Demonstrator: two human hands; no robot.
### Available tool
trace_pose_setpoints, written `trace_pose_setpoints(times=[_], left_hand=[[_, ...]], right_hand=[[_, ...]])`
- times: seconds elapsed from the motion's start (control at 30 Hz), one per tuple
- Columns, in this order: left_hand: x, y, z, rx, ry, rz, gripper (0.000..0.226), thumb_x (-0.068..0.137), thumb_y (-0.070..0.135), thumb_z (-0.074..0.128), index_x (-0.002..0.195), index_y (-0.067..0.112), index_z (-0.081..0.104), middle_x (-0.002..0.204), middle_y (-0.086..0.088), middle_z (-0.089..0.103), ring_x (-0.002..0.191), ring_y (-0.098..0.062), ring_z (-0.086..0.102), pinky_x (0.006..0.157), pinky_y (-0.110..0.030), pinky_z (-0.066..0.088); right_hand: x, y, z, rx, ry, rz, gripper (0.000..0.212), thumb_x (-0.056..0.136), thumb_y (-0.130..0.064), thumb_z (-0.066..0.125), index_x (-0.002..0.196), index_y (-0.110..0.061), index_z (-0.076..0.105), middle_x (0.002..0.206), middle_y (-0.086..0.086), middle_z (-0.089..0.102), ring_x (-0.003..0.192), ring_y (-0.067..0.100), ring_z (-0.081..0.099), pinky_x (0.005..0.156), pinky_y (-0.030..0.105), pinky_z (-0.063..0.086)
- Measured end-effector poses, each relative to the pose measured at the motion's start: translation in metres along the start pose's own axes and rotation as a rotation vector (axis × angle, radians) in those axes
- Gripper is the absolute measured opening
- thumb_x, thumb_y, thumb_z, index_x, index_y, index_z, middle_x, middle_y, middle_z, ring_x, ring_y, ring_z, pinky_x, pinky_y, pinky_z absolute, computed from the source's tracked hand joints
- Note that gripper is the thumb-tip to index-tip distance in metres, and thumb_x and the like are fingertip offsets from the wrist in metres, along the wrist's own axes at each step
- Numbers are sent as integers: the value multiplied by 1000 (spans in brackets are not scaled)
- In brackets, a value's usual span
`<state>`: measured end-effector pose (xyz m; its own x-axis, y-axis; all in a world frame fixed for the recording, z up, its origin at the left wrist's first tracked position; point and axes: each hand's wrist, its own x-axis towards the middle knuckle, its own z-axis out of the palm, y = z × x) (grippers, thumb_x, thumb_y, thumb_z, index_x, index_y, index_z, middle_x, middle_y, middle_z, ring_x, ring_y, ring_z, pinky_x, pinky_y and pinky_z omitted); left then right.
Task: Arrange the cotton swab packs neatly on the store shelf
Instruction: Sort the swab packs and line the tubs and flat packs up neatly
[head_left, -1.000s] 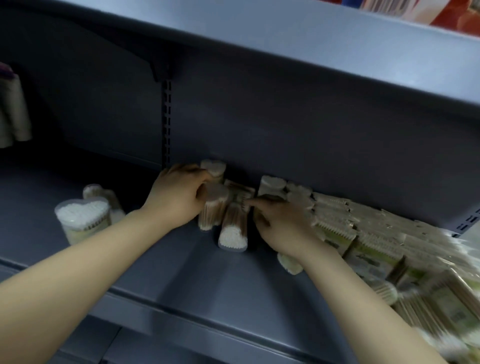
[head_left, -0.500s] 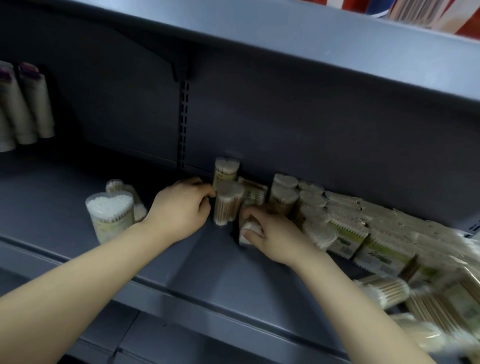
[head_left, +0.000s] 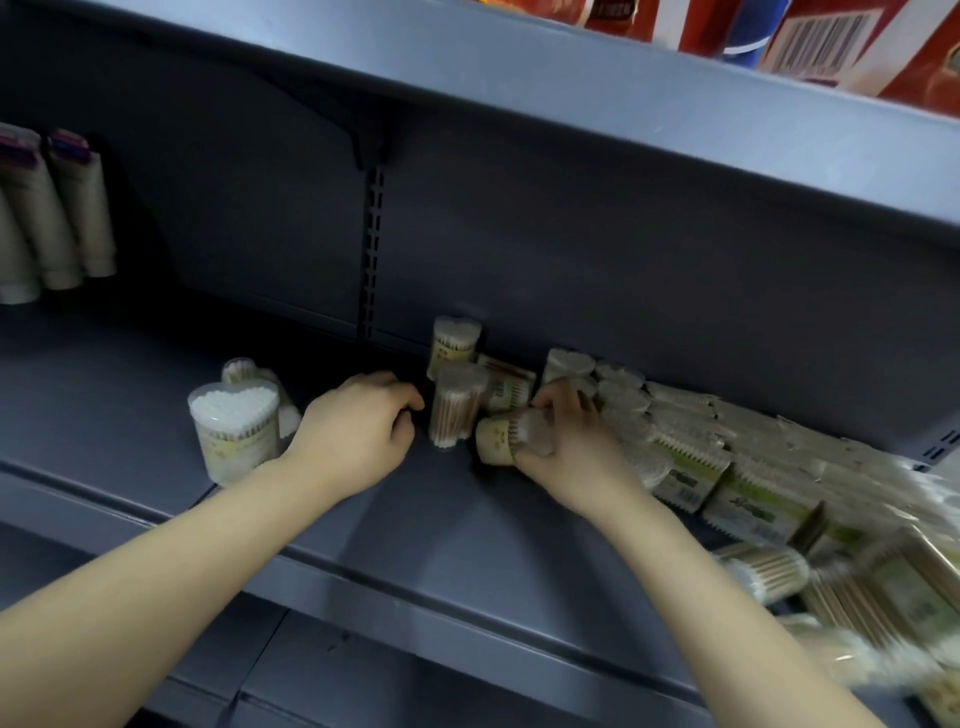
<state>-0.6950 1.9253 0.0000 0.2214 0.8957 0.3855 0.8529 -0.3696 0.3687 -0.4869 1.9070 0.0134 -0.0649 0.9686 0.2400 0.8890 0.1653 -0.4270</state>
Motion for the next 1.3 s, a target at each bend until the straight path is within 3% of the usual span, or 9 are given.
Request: trace_pose_setpoints(times=[0.17,0.43,0.63,0.77,0.9,1.03,1.17,1.3], left_hand=[[-3,5,4,-9,-27,-2,28,89,18,49,113,20,63,110,2,59,105,-21,53,76,-33,48],[-3,31,10,-50,-69,72,26,86,32,51,104,21,66,101,4,60,98,-19,55,72,-31,48],[6,62,15,-25,-156,179,51,83,59,51,123,28,55,119,10,56,108,-11,52,84,-25,44],[12,78,21,-27,-183,187,55,77,67,52,115,27,56,117,10,58,106,-11,53,83,-28,45],[14,92,24,-140,-169,130,47,75,67,55,100,27,55,109,12,60,99,-10,56,76,-26,46],[15,96,31,-226,-185,72,52,74,67,56,106,27,55,110,13,60,102,-8,56,80,-28,49],[13,98,34,-314,-169,36,47,75,63,59,107,29,52,103,17,57,97,-5,55,71,-23,45],[13,95,39,-485,-175,-36,40,74,53,65,101,28,51,96,14,58,90,-5,56,78,-29,51]], right_hand=[[2,0,-23,31,50,-9,37,82,-25,63,113,-15,47,98,-1,52,94,20,54,68,28,36],[1,11,-53,87,154,4,36,76,-26,67,109,-20,54,98,-10,53,99,13,56,75,22,37],[2,13,-74,280,203,27,27,77,-23,67,102,-22,55,99,-6,63,96,8,59,85,27,48],[1,13,-82,285,188,10,24,80,-23,65,102,-24,55,100,-9,62,94,2,57,80,17,45],[2,14,-86,278,178,-9,22,82,-24,64,102,-24,55,98,-14,59,92,-7,53,73,8,41],[4,15,-87,272,181,-19,23,81,-24,65,103,-23,56,99,-13,60,92,-5,54,75,9,42],[7,16,-85,257,164,-28,20,82,-28,65,100,-25,56,95,-15,60,88,-8,53,70,5,41],[13,17,-80,235,149,-36,17,84,-36,62,95,-22,59,88,-15,61,83,-7,56,66,3,41]])
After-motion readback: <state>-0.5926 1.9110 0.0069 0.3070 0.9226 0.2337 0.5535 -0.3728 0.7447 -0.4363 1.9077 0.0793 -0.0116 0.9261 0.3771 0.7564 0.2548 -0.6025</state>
